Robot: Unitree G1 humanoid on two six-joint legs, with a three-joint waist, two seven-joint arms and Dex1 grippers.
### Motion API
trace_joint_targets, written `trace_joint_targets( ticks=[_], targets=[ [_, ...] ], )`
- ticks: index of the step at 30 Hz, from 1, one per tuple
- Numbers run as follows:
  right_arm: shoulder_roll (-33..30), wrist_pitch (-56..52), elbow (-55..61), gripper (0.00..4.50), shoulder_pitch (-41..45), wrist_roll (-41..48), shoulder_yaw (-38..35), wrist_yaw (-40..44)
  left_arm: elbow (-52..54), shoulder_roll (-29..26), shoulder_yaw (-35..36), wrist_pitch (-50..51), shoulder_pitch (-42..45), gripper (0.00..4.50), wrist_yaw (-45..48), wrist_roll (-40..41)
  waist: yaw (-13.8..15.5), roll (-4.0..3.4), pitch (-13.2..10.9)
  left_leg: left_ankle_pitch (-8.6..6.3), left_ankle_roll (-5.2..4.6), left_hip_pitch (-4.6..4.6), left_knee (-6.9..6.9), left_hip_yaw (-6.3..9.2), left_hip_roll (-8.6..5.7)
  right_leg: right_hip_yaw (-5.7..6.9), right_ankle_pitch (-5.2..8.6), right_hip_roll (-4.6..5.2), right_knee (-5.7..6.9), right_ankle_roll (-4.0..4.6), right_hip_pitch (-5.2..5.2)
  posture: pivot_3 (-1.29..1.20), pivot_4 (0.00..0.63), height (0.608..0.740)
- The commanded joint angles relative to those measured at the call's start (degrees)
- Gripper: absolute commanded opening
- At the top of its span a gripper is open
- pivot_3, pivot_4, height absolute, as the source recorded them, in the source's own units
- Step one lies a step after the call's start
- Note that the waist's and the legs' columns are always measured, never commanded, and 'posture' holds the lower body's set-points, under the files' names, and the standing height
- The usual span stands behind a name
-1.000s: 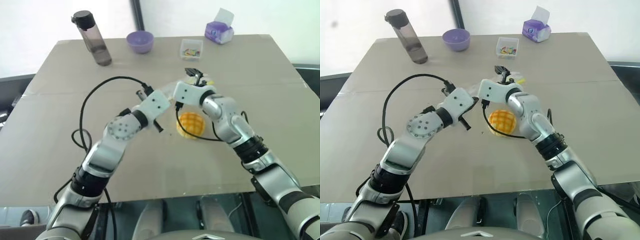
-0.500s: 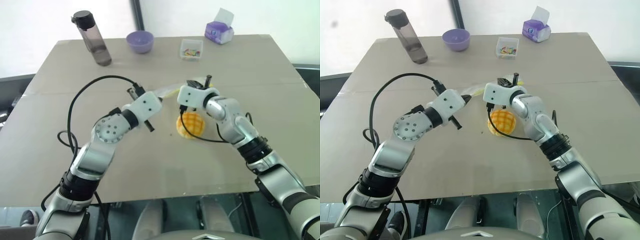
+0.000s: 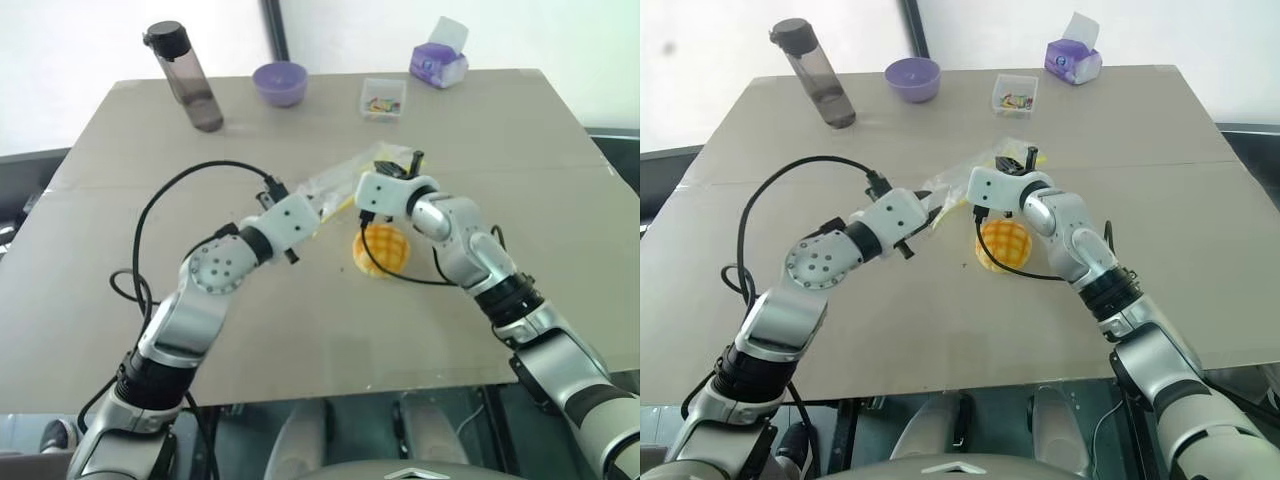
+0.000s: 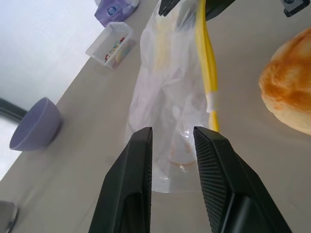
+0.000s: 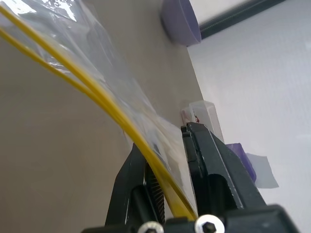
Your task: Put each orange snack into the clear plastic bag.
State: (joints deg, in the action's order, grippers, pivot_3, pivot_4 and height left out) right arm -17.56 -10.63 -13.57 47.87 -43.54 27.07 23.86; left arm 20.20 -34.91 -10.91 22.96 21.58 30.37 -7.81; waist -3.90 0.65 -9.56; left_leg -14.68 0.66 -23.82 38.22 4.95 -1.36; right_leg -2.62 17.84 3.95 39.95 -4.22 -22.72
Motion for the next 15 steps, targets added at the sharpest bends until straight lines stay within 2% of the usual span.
trace_joint_targets(
  ticks=[1,15],
  targets=[
    [0.3,0.4,1.3,0.89,1.2,0.0,-0.4,-0.3,2.8,0.1,-0.4,0.5,-1.2,1.42,1.2,-0.3,0.0,0.0,0.0,0.0,0.0,0.0,0.0,0.0,0.0,0.0,0.0,0.0,0.0,0.0,0.0,0.0,0.15,0.74],
    [1.3,-0.6,2.9,0.89,1.6,0.1,-0.8,0.4,-1.5,2.3,-0.6,-3.2,-1.7,1.42,-0.5,-2.7,-0.1,0.0,0.0,0.0,0.0,0.01,0.03,0.0,0.0,0.0,0.0,0.0,0.02,0.0,0.0,0.0,0.15,0.74]
  ],
)
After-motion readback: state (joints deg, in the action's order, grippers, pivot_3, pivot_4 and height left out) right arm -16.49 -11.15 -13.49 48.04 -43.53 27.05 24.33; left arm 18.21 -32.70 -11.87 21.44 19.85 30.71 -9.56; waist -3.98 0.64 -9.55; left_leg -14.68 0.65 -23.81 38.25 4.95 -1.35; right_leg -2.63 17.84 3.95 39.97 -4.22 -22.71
